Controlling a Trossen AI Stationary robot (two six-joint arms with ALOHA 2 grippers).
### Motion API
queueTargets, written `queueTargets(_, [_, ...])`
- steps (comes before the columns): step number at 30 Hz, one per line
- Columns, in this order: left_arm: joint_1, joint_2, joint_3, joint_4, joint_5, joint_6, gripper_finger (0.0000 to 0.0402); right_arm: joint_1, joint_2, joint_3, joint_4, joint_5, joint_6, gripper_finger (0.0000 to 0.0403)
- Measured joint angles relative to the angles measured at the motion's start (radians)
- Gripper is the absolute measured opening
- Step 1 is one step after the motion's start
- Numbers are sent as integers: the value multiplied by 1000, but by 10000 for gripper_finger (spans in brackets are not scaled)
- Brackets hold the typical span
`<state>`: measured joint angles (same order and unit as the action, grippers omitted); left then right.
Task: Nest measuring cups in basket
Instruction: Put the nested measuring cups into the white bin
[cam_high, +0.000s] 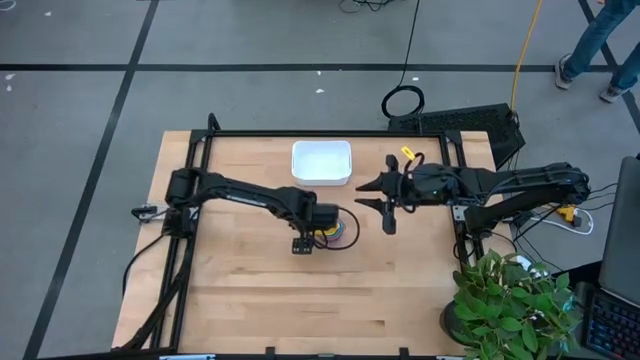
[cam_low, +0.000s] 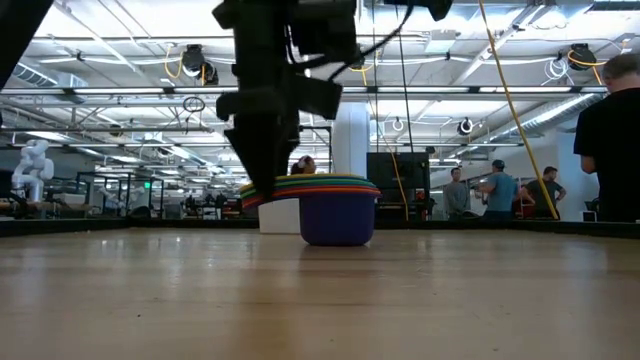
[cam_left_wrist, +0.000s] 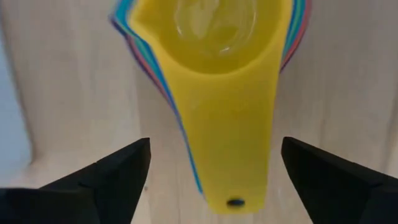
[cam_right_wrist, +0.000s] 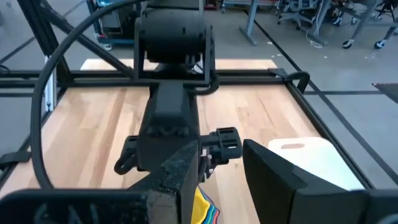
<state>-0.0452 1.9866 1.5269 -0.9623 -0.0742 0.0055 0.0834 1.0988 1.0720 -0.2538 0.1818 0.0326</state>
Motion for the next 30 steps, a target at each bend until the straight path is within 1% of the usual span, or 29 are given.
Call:
queueTargets(7, [6, 66, 0, 0, 0, -5, 336, -1, 1, -80, 32, 2, 5, 118])
queueTargets(11, [18, 72, 0, 4, -1, -13, 306, -1, 0, -121, 83, 4, 3, 118])
queueTargets(15, [28, 72, 0, 19, -2, -15, 252, -1, 0, -135, 104, 5, -8, 118])
queueTargets(21, [33, 71, 0, 30, -2, -15, 140, -1, -6, -136, 112, 5, -16, 118])
queueTargets(30, [33, 71, 0, 29, -2, -17, 138, -1, -66, -136, 111, 5, -18, 118])
